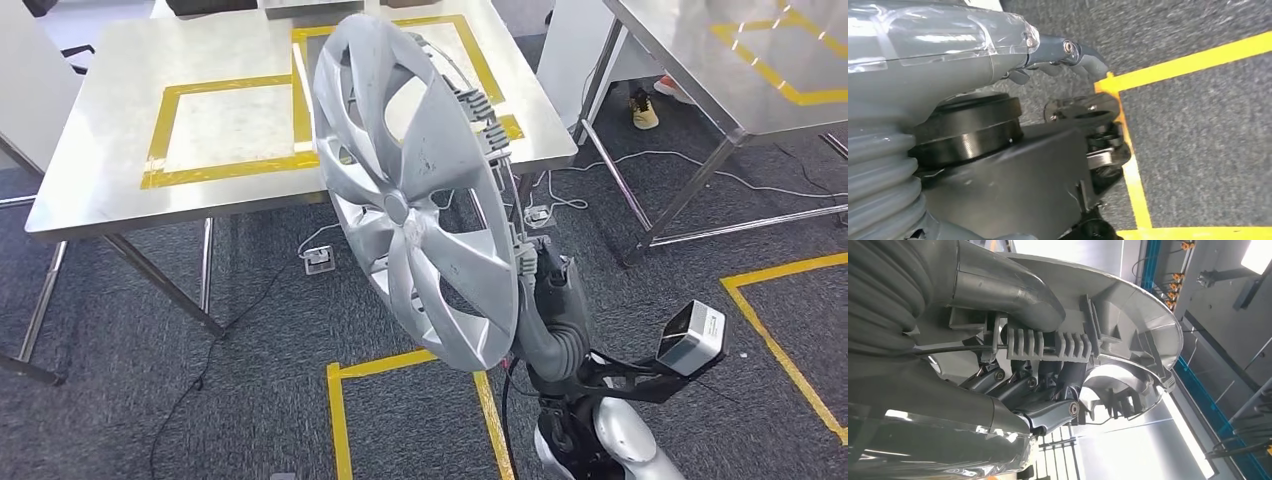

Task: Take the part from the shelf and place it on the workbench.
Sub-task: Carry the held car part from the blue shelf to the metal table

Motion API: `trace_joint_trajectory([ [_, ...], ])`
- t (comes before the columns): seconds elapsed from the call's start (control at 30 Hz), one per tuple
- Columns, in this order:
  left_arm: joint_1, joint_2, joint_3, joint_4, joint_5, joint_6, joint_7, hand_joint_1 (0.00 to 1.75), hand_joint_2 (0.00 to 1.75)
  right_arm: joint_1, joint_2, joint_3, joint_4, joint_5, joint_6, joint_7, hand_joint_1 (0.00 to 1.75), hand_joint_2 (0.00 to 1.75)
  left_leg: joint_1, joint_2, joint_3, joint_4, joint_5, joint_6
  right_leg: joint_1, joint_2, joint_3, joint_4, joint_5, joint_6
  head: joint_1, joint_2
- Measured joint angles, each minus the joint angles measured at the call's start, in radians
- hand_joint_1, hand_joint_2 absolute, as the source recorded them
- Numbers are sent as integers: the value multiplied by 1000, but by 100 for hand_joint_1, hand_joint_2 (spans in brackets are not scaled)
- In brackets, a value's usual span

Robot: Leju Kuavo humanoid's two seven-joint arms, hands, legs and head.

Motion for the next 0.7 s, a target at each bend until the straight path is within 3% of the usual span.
trace_joint_trajectory([
  [0.13, 2, 1, 0, 0, 0, 0, 0, 0, 175, -2, 1, 2, 0, 0, 0, -2, 175, 175, -4, -2, 20, -30, -22, 32, 1, -2, 7, 4, -17, 17, 7, 0],
  [0.2, 1, 2, 0, 0, 0, 0, 0, 0, 175, -3, 0, 3, 0, 0, 0, -2, 175, 175, -2, -4, 31, -32, -29, 45, 0, -2, -12, 55, -47, 24, 15, 0],
  [0.3, 1, 2, 0, 0, 0, 0, 0, 0, 175, -3, 0, 3, 0, 0, 1, -2, 175, 175, -8, -3, 46, -32, -42, 61, 2, -2, -120, 250, -115, 26, 31, 0],
  [0.33, 1, 2, 0, 0, 0, 0, 0, 0, 175, -2, 0, 3, 1, 0, 1, -2, 175, 175, -11, -3, 52, -32, -47, 63, 4, -2, -151, 293, -116, 22, 36, 0],
  [0.37, 2, 2, 0, 0, 0, 1, 0, 0, 175, -1, 0, 3, 1, -1, 1, -2, 175, 175, -15, -5, 59, -32, -52, 65, 6, -1, -167, 300, -96, 16, 41, 0],
  [0.43, 1, 1, 0, 0, 0, 1, 0, 0, 175, -1, -1, 3, 3, -1, 1, -2, 175, 175, -24, -8, 76, -33, -64, 68, 16, 2, -151, 208, -5, -8, 52, 0],
  [0.5, 0, -2, 0, 0, 0, 2, 0, 0, 175, -2, 0, 3, 3, -1, 1, -2, 175, 175, -26, -10, 86, -35, -74, 67, 30, 6, -117, 101, 60, -39, 49, 0],
  [0.57, -1, -7, 0, -1, 0, 3, 0, 0, 175, -3, 0, 3, 3, -1, 2, -2, 175, 175, -21, -10, 82, -38, -77, 59, 40, 8, -101, 57, 62, -60, 48, 0],
  [0.6, -2, -9, 0, -1, 0, 3, 0, 0, 175, -4, 0, 3, 2, -1, 2, -2, 175, 175, -21, -10, 82, -40, -77, 54, 43, 8, -96, 41, 59, -62, 51, 0],
  [0.7, -3, -11, 0, -1, 0, 4, -1, 0, 175, -3, 0, 3, 3, -1, 3, -2, 175, 175, -20, -11, 71, -16, -96, 39, 32, 3, -65, -6, 59, -55, 55, 0],
])
